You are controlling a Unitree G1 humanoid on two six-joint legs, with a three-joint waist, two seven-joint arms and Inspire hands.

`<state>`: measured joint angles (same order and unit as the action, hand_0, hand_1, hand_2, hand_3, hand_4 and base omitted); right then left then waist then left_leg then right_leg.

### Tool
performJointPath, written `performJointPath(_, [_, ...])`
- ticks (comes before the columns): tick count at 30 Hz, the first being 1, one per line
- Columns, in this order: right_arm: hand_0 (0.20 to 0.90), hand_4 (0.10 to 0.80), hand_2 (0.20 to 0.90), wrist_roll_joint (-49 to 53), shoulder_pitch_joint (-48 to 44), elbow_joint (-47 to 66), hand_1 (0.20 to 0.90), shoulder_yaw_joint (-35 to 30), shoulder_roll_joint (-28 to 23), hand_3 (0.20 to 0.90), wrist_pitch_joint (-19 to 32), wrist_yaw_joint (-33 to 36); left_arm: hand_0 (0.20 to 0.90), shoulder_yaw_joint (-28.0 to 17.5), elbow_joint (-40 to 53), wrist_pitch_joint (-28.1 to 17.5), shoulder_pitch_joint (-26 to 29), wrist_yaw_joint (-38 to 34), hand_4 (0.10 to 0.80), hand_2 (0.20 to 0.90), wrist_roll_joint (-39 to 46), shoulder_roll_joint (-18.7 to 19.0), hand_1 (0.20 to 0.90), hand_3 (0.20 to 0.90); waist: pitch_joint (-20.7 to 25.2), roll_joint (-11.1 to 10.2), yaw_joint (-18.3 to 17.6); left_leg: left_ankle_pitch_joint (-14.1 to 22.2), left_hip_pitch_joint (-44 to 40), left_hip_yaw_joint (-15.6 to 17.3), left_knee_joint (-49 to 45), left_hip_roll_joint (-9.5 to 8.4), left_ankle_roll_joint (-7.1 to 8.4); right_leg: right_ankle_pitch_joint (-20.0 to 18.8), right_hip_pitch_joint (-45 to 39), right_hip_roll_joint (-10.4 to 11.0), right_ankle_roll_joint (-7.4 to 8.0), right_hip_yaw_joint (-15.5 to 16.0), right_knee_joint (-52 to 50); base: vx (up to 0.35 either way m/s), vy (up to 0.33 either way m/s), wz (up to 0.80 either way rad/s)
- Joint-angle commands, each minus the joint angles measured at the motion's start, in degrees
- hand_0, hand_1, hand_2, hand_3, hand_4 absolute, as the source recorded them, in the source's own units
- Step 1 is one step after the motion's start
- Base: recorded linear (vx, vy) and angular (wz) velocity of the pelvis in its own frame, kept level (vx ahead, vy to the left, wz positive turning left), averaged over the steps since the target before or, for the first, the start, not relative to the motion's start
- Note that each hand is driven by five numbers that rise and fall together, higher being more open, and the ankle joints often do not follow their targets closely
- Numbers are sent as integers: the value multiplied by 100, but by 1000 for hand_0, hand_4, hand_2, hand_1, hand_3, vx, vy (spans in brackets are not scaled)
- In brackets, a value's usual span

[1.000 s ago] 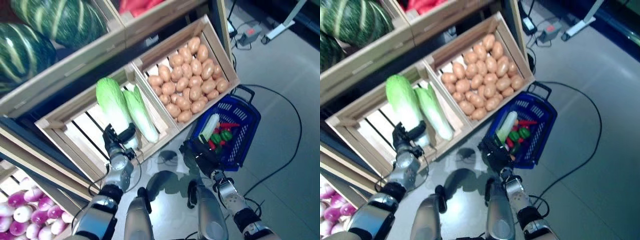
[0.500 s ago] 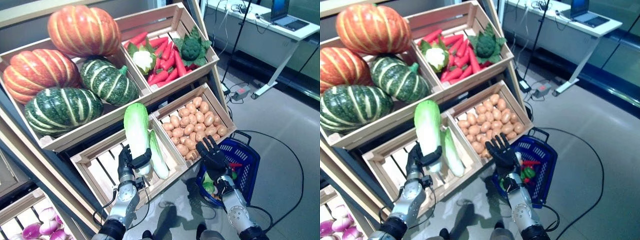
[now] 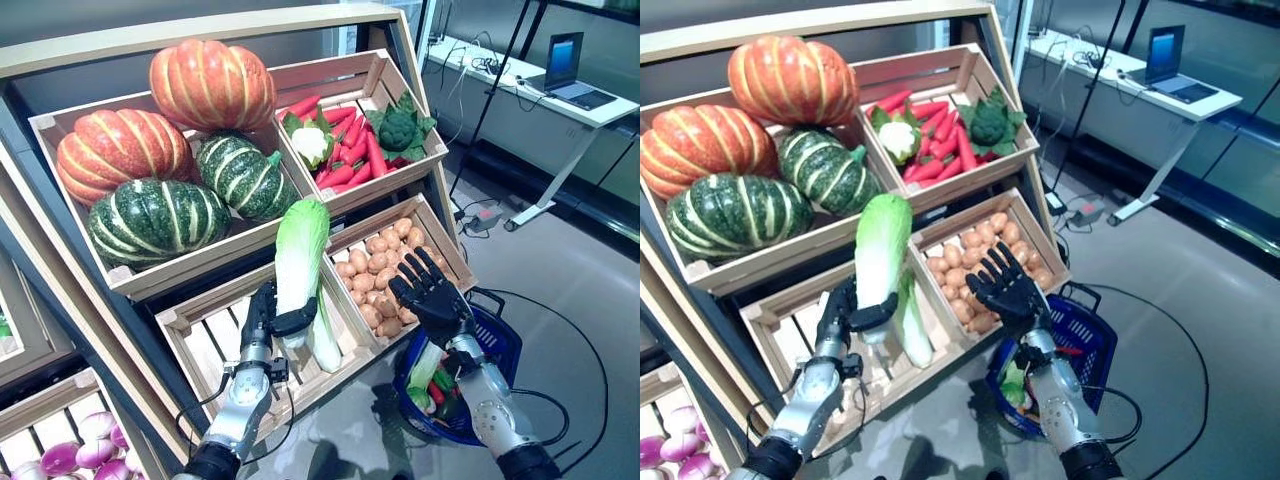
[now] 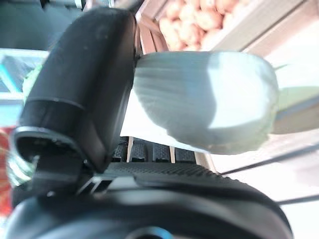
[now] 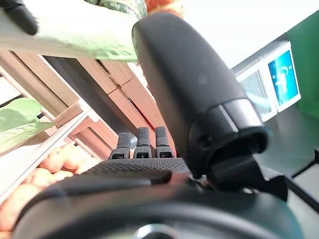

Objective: Put vegetables into the basket

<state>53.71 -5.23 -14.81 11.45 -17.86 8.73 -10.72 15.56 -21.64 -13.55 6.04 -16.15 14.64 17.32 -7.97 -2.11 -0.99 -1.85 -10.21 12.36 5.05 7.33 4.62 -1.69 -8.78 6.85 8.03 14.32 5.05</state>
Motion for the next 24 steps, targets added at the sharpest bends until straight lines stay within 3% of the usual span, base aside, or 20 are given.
performJointPath(1, [900, 800, 900, -56, -809, 546, 900, -332, 11, 900, 165, -562, 300, 156, 722, -1171, 684, 199, 400, 300, -417, 280, 300, 300, 419, -50, 39, 449, -14, 133, -5, -194, -254, 52, -78, -68, -242, 37, -5, 36, -34, 5])
performJointPath(14, [900, 800, 900, 127, -982, 614, 900, -15, 46, 900, -217, -806, 300, 534, 1115, -1454, 823, 324, 400, 300, -1201, 547, 300, 300, 470, -49, 69, 505, -151, 135, -5, -168, -248, 126, -207, -68, -241, 14, -5, 20, -11, 2])
performJointPath(24, [900, 800, 900, 885, -1389, 645, 900, -5, 211, 900, -353, -791, 300, 914, 1287, -1608, 922, 646, 400, 300, -1493, 707, 300, 300, 524, -48, 115, 535, -200, 127, -5, -132, -213, 165, -256, -69, -230, 52, -5, 0, 0, 0])
